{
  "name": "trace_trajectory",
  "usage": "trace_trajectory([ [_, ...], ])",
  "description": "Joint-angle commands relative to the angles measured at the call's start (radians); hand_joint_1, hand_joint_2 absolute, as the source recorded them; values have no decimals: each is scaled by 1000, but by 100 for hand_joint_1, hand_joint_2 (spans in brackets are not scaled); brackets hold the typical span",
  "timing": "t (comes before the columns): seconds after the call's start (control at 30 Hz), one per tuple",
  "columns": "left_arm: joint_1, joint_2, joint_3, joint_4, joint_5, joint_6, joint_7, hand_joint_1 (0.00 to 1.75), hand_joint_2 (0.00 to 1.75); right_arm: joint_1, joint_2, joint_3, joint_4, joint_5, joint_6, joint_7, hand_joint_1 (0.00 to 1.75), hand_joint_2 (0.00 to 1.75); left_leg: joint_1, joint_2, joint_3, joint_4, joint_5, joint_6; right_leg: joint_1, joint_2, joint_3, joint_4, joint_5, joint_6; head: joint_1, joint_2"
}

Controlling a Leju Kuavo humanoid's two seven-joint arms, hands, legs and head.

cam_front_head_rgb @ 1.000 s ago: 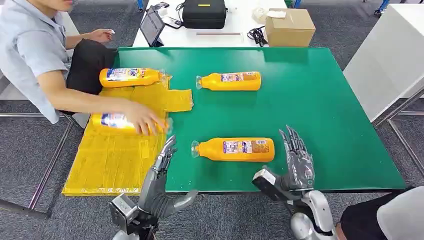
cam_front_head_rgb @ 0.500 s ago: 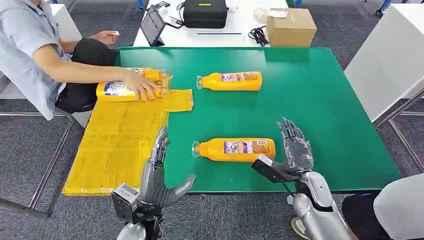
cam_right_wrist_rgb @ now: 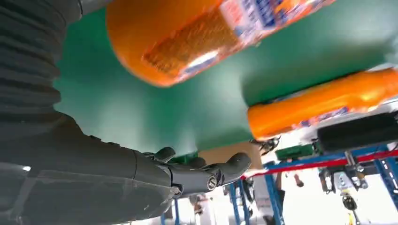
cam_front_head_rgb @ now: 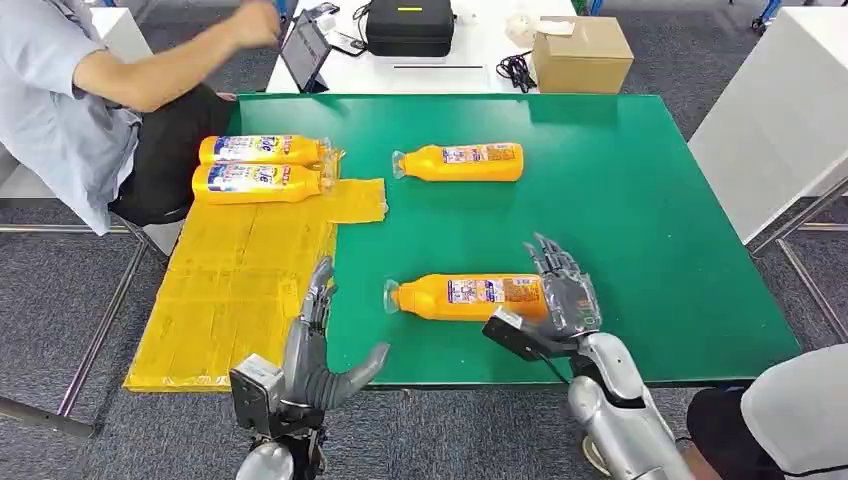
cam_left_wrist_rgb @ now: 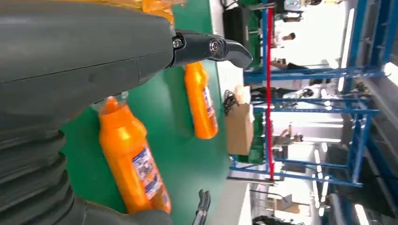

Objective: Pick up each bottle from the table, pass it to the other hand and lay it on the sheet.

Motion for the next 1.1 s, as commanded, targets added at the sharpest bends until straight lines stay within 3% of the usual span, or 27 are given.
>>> trace_trajectory([
  [0.03,-14,36,-20,65,-38,29,54,0,175,-48,46,55,145,-61,3,-20,0,175,2,3,6,-1,-3,-2,2,3,6,-2,-1,-3,0,0],
  [0.5,-52,32,-30,142,-24,10,92,0,175,-93,75,66,227,-124,39,-42,0,175,1,1,3,-1,-1,-1,1,1,3,-1,-1,-2,0,0],
  [0.73,-87,43,-54,162,-34,-11,104,0,175,-194,94,35,375,-130,11,-38,0,175,1,3,3,0,-1,-2,1,2,3,-1,0,-2,0,0],
  [1.1,-119,43,-73,199,-17,-29,110,0,175,-249,107,17,518,-169,45,-71,0,175,1,1,4,-1,0,-1,1,1,3,-1,-1,-2,0,0],
])
